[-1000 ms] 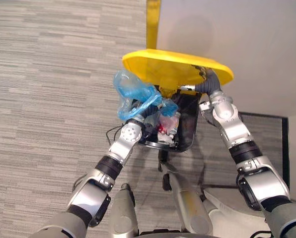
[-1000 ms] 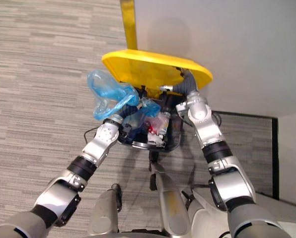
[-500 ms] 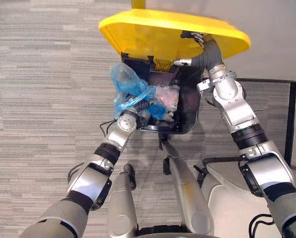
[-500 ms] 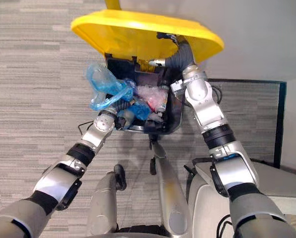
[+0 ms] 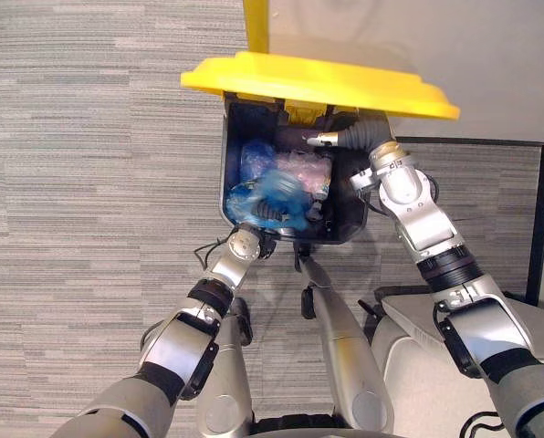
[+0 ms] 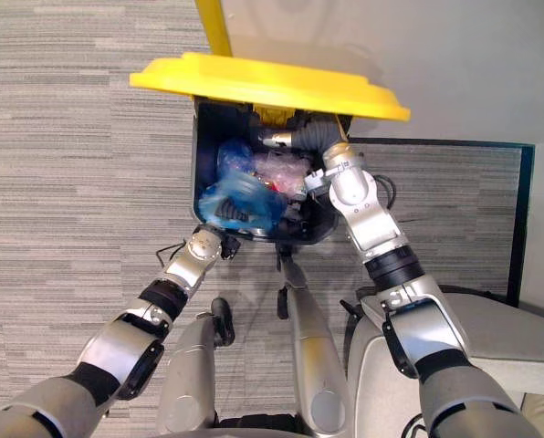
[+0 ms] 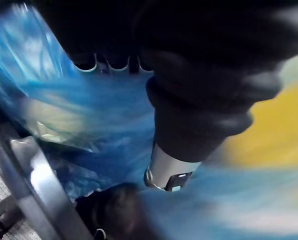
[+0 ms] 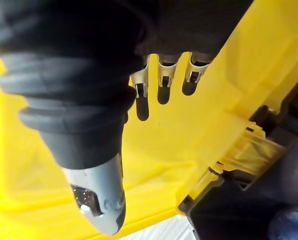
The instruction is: Gather rubbish on tea table into small bin, then transfer packed bag to large trash can.
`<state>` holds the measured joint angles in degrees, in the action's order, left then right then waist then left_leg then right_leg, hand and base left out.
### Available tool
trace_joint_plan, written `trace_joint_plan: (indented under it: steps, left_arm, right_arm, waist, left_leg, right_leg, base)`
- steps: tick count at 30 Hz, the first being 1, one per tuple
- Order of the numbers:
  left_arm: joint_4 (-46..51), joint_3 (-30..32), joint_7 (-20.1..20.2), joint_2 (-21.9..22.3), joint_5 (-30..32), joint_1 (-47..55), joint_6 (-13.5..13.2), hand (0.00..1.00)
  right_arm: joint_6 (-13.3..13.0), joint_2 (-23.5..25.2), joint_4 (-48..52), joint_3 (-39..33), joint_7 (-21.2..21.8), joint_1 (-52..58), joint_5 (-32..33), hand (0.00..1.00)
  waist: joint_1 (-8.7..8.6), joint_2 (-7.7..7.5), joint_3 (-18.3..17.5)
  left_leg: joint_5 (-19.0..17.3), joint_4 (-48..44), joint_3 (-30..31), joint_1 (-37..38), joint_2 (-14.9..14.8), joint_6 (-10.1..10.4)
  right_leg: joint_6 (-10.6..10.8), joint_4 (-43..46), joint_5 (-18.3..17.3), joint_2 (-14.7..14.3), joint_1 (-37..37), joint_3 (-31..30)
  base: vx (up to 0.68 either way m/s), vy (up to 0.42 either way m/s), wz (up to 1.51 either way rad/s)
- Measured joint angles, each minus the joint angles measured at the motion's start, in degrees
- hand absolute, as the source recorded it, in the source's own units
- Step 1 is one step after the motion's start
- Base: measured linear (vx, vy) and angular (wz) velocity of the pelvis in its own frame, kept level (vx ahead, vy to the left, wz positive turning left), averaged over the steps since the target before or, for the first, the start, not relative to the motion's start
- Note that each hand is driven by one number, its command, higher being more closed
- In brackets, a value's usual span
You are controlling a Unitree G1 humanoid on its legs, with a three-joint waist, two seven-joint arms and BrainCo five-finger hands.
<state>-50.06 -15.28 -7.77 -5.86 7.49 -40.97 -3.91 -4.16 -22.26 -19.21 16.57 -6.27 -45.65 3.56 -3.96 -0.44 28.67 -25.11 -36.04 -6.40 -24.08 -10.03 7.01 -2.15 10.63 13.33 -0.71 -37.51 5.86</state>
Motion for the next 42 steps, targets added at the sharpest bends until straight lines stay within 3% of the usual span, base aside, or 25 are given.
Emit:
trace_joint_plan:
  steps: [6, 11, 16, 21, 26, 32, 40, 42]
  left_arm:
    - [0.3, 0.7, 0.0, -2.6, -0.1, 5.0, 0.2, 0.0]
    - [6.7, 2.3, 0.1, -3.6, -0.7, 9.8, 0.3, 0.0]
    - [16.8, 5.0, 0.9, -2.5, -4.7, 21.3, -1.2, 0.0]
    - [21.4, 10.9, 2.3, -2.7, -7.9, 32.4, -1.8, 0.0]
    - [21.3, 18.3, 3.8, -2.2, -10.2, 44.3, -1.6, 0.0]
    - [16.6, 23.3, 4.0, -1.3, -10.4, 47.9, -1.2, 0.0]
    - [12.7, 25.5, 4.0, -0.8, -10.3, 52.3, -0.1, 0.0]
    - [12.7, 26.3, 4.0, -0.1, -10.3, 52.3, -0.1, 0.0]
  right_arm:
    - [0.0, 0.0, -0.1, -1.0, 0.5, 5.7, -2.9, 0.0]
    - [0.3, 0.2, -0.3, -3.8, 1.5, 11.6, -4.3, 0.0]
    - [0.7, 2.7, -0.4, -6.8, 1.6, 21.1, -6.7, 0.0]
    - [0.7, 6.6, -0.4, -10.3, 2.6, 29.2, -10.1, 0.0]
    - [0.9, 9.9, -1.4, -12.5, 4.1, 36.5, -11.6, 0.0]
    - [2.2, 10.7, -5.2, -14.8, 5.4, 40.9, -13.3, 0.0]
    - [3.0, 13.3, -10.0, -16.6, 6.4, 45.2, -13.4, 0.0]
    - [3.1, 13.9, -11.7, -18.1, 6.3, 47.4, -13.4, 0.0]
  waist:
    - [0.39, 0.43, -0.9]
    - [0.47, 0.83, -1.3]
    - [1.95, 3.38, -6.7]
    - [3.24, 3.55, -9.6]
    - [3.53, 2.78, -12.6]
    - [4.68, 2.2, -14.5]
    - [4.87, -1.49, -15.9]
    - [4.56, -2.25, -15.5]
  left_leg:
    - [0.2, 0.5, 1.1, 1.9, 0.1, 0.0]
    - [2.2, 4.9, 2.1, 6.3, 0.8, 0.5]
    - [3.5, 8.6, 3.4, 10.5, 0.9, 0.8]
    - [3.9, 10.2, 4.2, 14.7, 1.0, 0.8]
    - [4.6, 12.4, 4.4, 18.9, 1.6, 0.7]
    - [4.8, 12.5, 4.4, 21.7, 2.1, 0.5]
    - [4.9, 11.0, 1.5, 24.8, 3.8, -0.2]
    - [4.5, 8.9, 1.2, 24.6, 4.2, -0.9]
  right_leg:
    - [0.0, -0.9, 0.0, 0.2, 2.7, 0.8]
    - [0.0, -2.9, 0.0, 0.9, 6.9, 2.2]
    - [-0.1, -5.2, -0.1, 1.0, 11.5, 3.7]
    - [0.0, -5.9, -0.7, 1.0, 15.7, 4.6]
    - [0.5, -5.6, -1.4, 1.4, 19.0, 4.6]
    - [1.4, -4.6, -2.1, 2.0, 21.2, 4.4]
    - [2.7, -3.2, -1.5, 3.0, 22.7, 1.7]
    - [4.6, -1.7, -3.7, 3.7, 22.5, 2.0]
  base:
    - [-0.01, 0.007, 0.08]
    - [0.04, -0.001, 0.19]
    - [0.04, 0.013, 0.14]
    - [-0.01, 0.019, 0.12]
    - [0.0, 0.005, 0.05]
    - [-0.02, 0.001, 0.0]
    - [-0.09, 0.009, -0.15]
    - [-0.17, 0.042, -0.17]
